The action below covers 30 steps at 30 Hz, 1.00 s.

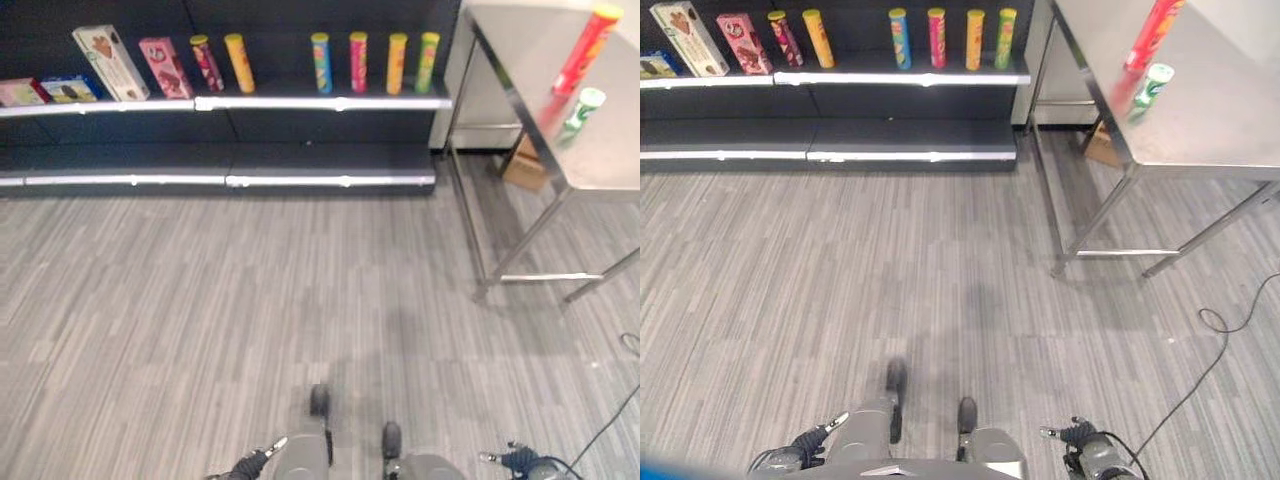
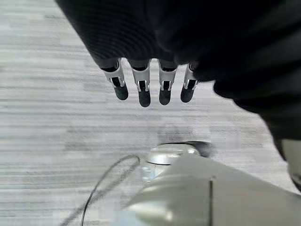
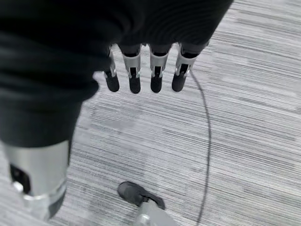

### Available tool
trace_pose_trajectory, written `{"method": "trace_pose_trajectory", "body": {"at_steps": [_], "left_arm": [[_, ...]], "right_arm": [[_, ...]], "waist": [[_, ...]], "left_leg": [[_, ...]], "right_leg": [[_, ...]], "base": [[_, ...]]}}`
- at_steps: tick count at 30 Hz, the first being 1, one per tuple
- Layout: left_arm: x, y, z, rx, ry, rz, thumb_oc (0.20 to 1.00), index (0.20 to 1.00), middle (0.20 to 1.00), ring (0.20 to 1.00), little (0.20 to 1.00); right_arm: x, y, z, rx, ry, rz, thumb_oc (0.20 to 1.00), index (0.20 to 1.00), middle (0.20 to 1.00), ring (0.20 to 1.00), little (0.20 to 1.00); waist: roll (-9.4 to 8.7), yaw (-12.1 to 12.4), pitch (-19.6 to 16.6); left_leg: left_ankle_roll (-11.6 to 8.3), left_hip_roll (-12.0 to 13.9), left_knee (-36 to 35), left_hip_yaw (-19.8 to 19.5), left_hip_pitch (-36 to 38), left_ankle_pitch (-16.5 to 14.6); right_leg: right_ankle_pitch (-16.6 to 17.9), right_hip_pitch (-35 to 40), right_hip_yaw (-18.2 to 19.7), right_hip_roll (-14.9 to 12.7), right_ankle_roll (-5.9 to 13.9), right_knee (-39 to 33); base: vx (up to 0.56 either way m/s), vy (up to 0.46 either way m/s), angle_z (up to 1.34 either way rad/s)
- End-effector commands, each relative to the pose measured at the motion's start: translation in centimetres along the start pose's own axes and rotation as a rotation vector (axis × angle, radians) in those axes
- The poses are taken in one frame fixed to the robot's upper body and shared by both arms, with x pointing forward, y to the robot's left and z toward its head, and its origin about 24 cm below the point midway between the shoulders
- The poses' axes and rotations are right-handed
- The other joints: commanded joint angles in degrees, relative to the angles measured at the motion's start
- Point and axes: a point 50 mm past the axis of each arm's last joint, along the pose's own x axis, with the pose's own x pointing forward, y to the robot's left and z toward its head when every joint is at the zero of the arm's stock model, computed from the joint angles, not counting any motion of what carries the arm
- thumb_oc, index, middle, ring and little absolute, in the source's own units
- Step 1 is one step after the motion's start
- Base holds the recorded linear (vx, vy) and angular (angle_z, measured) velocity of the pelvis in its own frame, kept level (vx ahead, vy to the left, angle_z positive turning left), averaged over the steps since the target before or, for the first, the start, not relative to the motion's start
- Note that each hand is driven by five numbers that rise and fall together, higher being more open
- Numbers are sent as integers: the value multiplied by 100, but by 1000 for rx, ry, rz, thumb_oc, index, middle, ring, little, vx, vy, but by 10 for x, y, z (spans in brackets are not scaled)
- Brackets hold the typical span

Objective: Put the goods on the table back onto the shelves and tidy them up.

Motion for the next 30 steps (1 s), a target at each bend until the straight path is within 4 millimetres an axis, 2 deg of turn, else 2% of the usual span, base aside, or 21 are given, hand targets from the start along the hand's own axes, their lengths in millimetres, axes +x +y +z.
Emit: {"method": "trace_pose_trajectory", "body": {"at_steps": [1,3,4,5,7,8,9,10,11,12,14,15,17,18,19,21,22,24,26,28,30], "left_arm": [[-5,19,-25,8,39,51,1000,1000,1000,1000,1000],[-5,18,-26,-2,40,52,1000,1000,1000,1000,1000],[-5,21,-24,-15,32,63,1000,1000,1000,1000,1000],[-5,22,-24,-15,32,63,1000,1000,1000,1000,1000],[-4,25,-11,0,-5,62,1000,1000,1000,1000,1000],[-4,25,-11,0,-5,63,1000,1000,1000,1000,1000],[-3,27,-3,16,-29,60,1000,1000,1000,1000,1000],[-2,28,9,50,-64,55,1000,1000,1000,1000,1000],[-2,29,13,85,-70,56,1000,1000,1000,1000,1000],[-2,31,17,119,-76,58,1000,1000,1000,1000,1000],[-2,31,17,119,-76,58,1000,1000,1000,1000,1000],[-1,31,28,153,-105,63,1000,1000,1000,1000,1000],[-1,29,36,170,-129,58,1000,1000,1000,1000,1000],[-1,29,36,170,-129,58,1000,1000,1000,1000,1000],[-1,26,43,187,-149,49,1000,1000,1000,1000,1000],[0,24,47,189,-162,45,1000,1000,1000,1000,1000],[0,21,52,197,-182,36,1000,1000,1000,1000,1000],[0,17,55,209,-194,27,1000,1000,1000,1000,1000],[0,16,54,210,-193,22,1000,1000,1000,1000,1000],[0,11,46,232,-164,7,1000,1000,1000,1000,1000],[1,7,37,276,-139,-11,1000,1000,1000,1000,1000]], "right_arm": [[-2,7,-1,-14,-45,18,1000,1000,1000,1000,1000],[-2,9,1,-22,-50,25,1000,1000,1000,1000,1000],[-3,13,1,-26,-51,41,1000,1000,1000,1000,1000],[-3,13,1,-26,-51,42,1000,1000,1000,1000,1000],[-3,18,6,-33,-66,63,1000,1000,1000,1000,1000],[-3,18,6,-33,-66,63,1000,1000,1000,1000,1000],[-3,18,9,-20,-77,65,1000,1000,1000,1000,1000],[-2,15,14,-4,-89,60,1000,1000,1000,1000,1000],[-2,15,14,-3,-86,60,1000,1000,1000,1000,1000],[-2,17,13,-2,-81,62,1000,1000,1000,1000,1000],[-2,16,13,-2,-81,61,1000,1000,1000,1000,1000],[-2,19,5,-8,-45,62,1000,1000,1000,1000,1000],[-2,17,-1,-6,-20,54,1000,1000,1000,1000,1000],[-2,17,-1,-6,-21,53,1000,1000,1000,1000,1000],[-3,16,-7,7,5,48,1000,1000,1000,1000,1000],[-3,16,-10,20,15,45,1000,1000,1000,1000,1000],[-3,16,-15,36,29,45,1000,1000,1000,1000,1000],[-4,17,-19,39,44,48,1000,1000,1000,1000,1000],[-4,17,-21,37,51,49,1000,1000,1000,1000,1000],[-5,14,-28,25,73,41,1000,1000,1000,1000,1000],[-6,9,-35,29,87,29,1000,1000,1000,1000,1000]], "waist": [[-169,180,-531],[-150,210,-598],[-203,231,-734],[-214,235,-733],[-340,240,-894],[-346,245,-897],[-385,223,-887],[-359,154,-818],[-341,105,-753],[-295,74,-722],[-285,77,-733],[-125,-111,-667],[-69,-235,-561],[-61,-235,-568],[-57,-379,-455],[-78,-453,-390],[-156,-582,-358],[-182,-707,-309],[-166,-737,-286],[-180,-773,-354],[-182,-828,-496]], "left_leg": [[391,-16,309,339,-208,738],[364,-39,422,326,-196,906],[438,-136,639,364,-169,881],[441,-144,642,374,-164,875],[599,-294,781,570,-9,666],[600,-296,782,578,-11,663],[696,-385,786,644,84,538],[904,-508,847,784,278,276],[1012,-558,866,877,436,156],[1094,-597,859,955,571,40],[1093,-586,862,954,557,42],[1159,-608,691,1040,1095,-191],[1150,-649,664,1009,1334,-333],[1149,-641,666,1007,1323,-331],[1134,-726,569,960,1619,-444],[1128,-787,515,924,1769,-514],[1116,-931,436,831,2016,-663],[1082,-1004,405,718,2272,-839],[1059,-997,384,669,2377,-889],[1031,-1047,329,581,2668,-1067],[1046,-1069,300,505,2863,-1259]], "right_leg": [[-1459,971,472,-262,812,382],[-1500,1084,518,-338,850,353],[-1518,1129,572,-577,975,489],[-1523,1133,574,-590,978,489],[-1186,821,621,-892,1204,1176],[-1191,813,627,-898,1206,1183],[-868,626,658,-978,1267,1621],[-192,125,561,-1142,1283,2592],[223,-123,428,-1280,1212,3063],[412,-272,210,-1428,1139,3342],[422,-284,212,-1416,1137,3335],[62,-873,-252,-1442,968,3561],[-391,-1121,-420,-1219,971,3133],[-381,-1124,-424,-1210,968,3120],[-434,-1359,-412,-939,1038,2489],[-354,-1459,-334,-786,1100,2035],[-84,-1689,-152,-607,1239,1196],[167,-1917,9,-491,1358,548],[235,-1932,-11,-463,1404,349],[418,-2017,-364,-527,1455,188],[593,-1876,-411,-553,1402,156]], "base": [[509,205,-47],[434,206,-105],[518,253,-93],[507,229,-95],[441,184,-82],[399,190,-21],[260,212,-2],[341,300,-13],[307,313,-33],[164,169,-29],[178,129,5],[367,199,5],[314,124,-32],[274,16,-51],[292,-8,-28],[323,-23,10],[397,-40,33],[451,-50,24],[232,-40,26],[456,-109,42],[508,-135,20]]}}
